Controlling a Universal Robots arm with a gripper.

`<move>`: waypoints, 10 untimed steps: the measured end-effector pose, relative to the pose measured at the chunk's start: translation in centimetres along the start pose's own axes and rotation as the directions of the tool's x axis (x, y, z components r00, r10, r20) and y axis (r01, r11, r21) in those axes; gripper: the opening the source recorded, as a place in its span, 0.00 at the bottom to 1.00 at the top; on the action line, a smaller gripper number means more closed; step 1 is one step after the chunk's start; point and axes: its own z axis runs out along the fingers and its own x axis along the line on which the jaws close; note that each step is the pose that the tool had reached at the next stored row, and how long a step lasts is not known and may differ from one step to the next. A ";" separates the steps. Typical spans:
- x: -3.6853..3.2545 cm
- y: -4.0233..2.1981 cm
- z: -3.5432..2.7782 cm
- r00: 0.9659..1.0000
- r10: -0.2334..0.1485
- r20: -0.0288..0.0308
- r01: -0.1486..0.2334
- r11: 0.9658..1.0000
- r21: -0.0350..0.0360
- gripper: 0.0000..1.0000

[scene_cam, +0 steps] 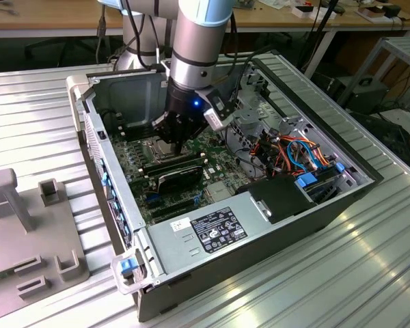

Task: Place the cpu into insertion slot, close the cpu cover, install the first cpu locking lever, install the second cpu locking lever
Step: 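Install the second cpu locking lever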

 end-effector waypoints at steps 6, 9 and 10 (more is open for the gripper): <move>0.29 0.01 0.29 1.000 0.000 0.000 0.000 1.000 -0.002 0.11; 0.57 0.02 0.39 1.000 0.000 0.000 0.000 1.000 -0.004 0.11; 0.62 0.01 0.43 1.000 0.000 0.000 0.000 1.000 -0.004 0.11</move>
